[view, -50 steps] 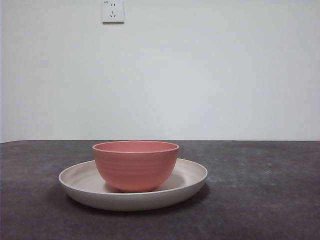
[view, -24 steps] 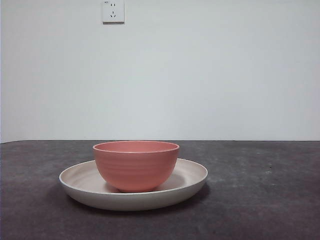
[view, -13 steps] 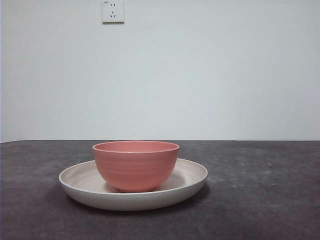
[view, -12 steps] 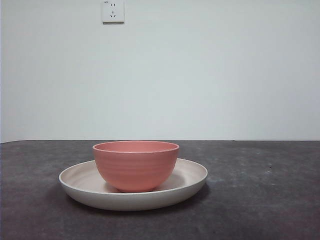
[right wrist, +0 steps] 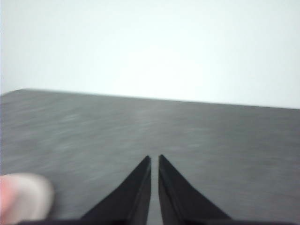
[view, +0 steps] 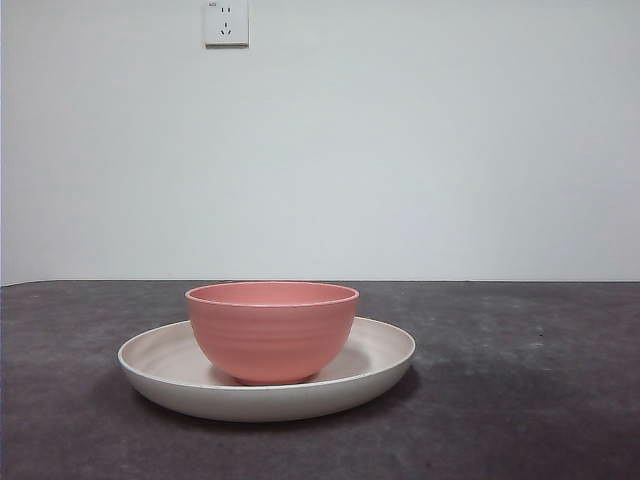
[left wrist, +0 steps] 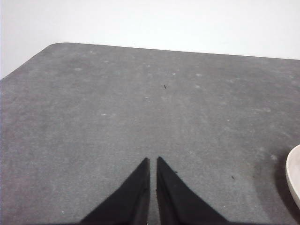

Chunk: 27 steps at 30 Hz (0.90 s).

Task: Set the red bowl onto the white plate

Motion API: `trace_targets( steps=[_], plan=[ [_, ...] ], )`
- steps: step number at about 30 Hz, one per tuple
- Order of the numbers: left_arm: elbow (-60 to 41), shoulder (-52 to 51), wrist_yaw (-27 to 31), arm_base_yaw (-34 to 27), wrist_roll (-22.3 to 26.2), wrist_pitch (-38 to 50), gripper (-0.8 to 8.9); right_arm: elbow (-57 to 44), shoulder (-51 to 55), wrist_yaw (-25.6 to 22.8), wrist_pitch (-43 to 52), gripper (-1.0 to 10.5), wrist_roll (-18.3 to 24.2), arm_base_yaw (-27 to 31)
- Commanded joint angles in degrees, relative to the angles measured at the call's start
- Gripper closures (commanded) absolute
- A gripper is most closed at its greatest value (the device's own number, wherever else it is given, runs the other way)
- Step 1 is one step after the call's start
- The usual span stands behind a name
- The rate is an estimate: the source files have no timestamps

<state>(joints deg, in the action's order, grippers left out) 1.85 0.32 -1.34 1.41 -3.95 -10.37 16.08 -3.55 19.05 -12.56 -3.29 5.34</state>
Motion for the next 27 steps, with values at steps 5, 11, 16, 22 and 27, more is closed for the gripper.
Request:
trace_targets(
  steps=[5, 11, 16, 22, 27],
  plan=[
    [-1.2, -0.1, 0.1, 0.2, 0.4, -0.4, 7.89, -9.8, 3.3, -13.8, 3.5, 9.2, -0.5, 1.5],
    [-1.2, -0.1, 0.1, 0.2, 0.4, -0.4, 7.89, -13.2, 3.3, -17.6, 3.1, 9.2, -0.3, 1.5],
    [-1.2, -0.1, 0.1, 0.2, 0.4, -0.4, 7.89, -15.5, 3.3, -17.6, 2.0, 9.2, 0.0, 0.6],
    [-1.2, -0.1, 0.1, 0.2, 0.4, -0.4, 7.89, -15.5, 3.3, -17.6, 2.2, 9.2, 2.0, -1.6],
    [-1.2, -0.1, 0.1, 0.2, 0.4, -0.4, 7.89, -15.5, 3.3, -17.6, 2.2, 9.2, 5.4, -3.0]
  ],
)
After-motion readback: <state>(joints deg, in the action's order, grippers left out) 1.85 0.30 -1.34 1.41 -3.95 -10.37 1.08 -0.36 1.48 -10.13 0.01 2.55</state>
